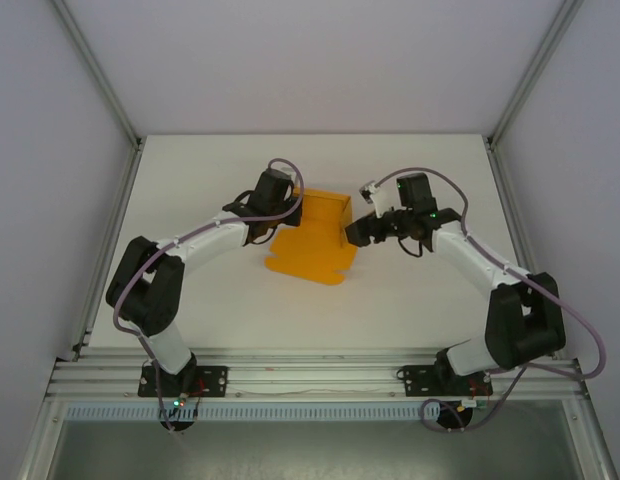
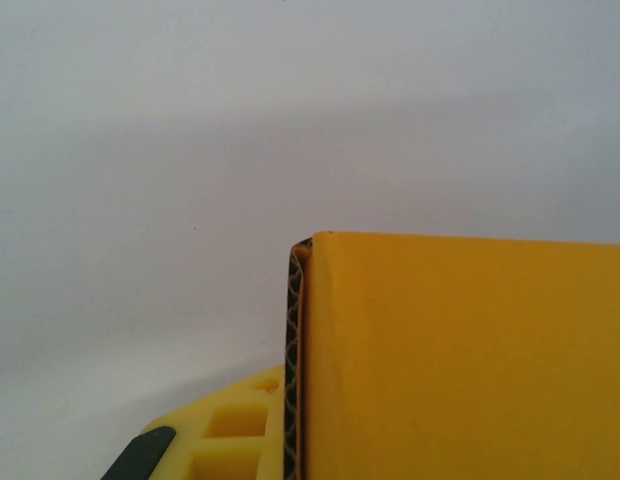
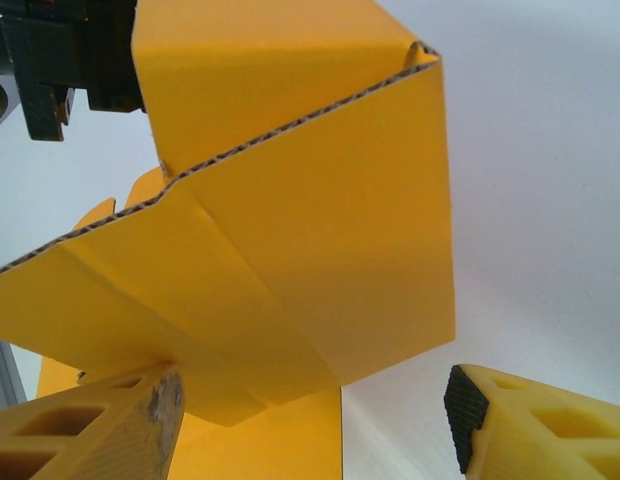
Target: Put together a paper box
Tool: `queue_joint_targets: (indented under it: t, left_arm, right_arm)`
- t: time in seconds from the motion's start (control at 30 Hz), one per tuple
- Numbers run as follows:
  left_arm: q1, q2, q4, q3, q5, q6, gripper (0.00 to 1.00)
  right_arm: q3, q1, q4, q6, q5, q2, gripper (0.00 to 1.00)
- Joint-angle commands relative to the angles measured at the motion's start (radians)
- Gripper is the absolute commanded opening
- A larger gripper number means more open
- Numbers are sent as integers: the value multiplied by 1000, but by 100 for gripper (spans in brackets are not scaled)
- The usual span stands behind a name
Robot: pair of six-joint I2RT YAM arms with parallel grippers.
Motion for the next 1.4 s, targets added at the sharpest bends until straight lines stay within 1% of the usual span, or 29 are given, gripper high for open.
queue_joint_targets:
  t: [0.0,0.1,0.13,0.23,0.33,0.4,0.43,0.5,0.53,0.57,0.6,0.63,0.7,0.73,0.77,0.83,0.9,1.0,1.13,1.17,1.23,1.37]
  left_arm:
    - [0,-40,2,14,-2,7,0]
    - [-2,-38,-13,17,-3,6,0]
    - [-3,-39,-11,16,1,7,0]
    - [-6,-40,-6,14,12,8,0]
    - [-14,-37,-6,18,22,21,0]
    - [-16,-40,-4,15,26,34,0]
    - [-20,-41,1,12,28,40,0]
    - [-23,-42,9,8,31,43,0]
    - [-22,-42,8,9,31,45,0]
    - [-25,-44,8,10,32,46,0]
    - [-25,-45,11,10,35,45,0]
    - [-26,-46,17,9,37,45,0]
    - [-28,-43,17,13,38,43,0]
    - [-28,-41,14,15,39,43,0]
    - [-29,-38,13,17,39,44,0]
    - [-31,-33,8,22,41,44,0]
    - [-31,-30,2,27,32,43,0]
    - [-31,-31,0,21,15,44,0]
    - [-31,-37,3,6,20,46,0]
    - [-30,-37,2,7,21,46,0]
    - [-31,-36,2,7,23,47,0]
    - [-31,-38,8,6,45,47,0]
  right_arm:
    - [26,17,78,20,31,27,71]
    - [16,36,151,68,78,43,72]
    - [11,41,173,78,103,49,74]
    - [0,62,253,123,182,66,74]
    - [14,78,289,164,279,99,66]
    - [27,79,292,176,335,122,62]
    - [31,81,298,183,356,133,57]
    - [35,82,312,204,380,148,40]
    - [34,83,324,211,382,152,37]
    - [30,84,339,223,398,154,35]
    - [24,88,357,242,431,156,33]
    - [19,91,373,261,477,155,28]
    - [10,105,394,295,598,158,21]
    - [7,112,393,299,634,158,20]
    - [7,115,392,294,630,159,23]
    - [0,115,399,282,543,159,37]
    - [-11,116,405,261,429,154,45]
    - [-18,109,394,247,323,135,50]
    - [-16,83,331,195,156,108,62]
    - [-15,80,317,188,133,104,62]
    - [-17,74,302,172,107,93,64]
    - [-18,74,288,158,123,75,68]
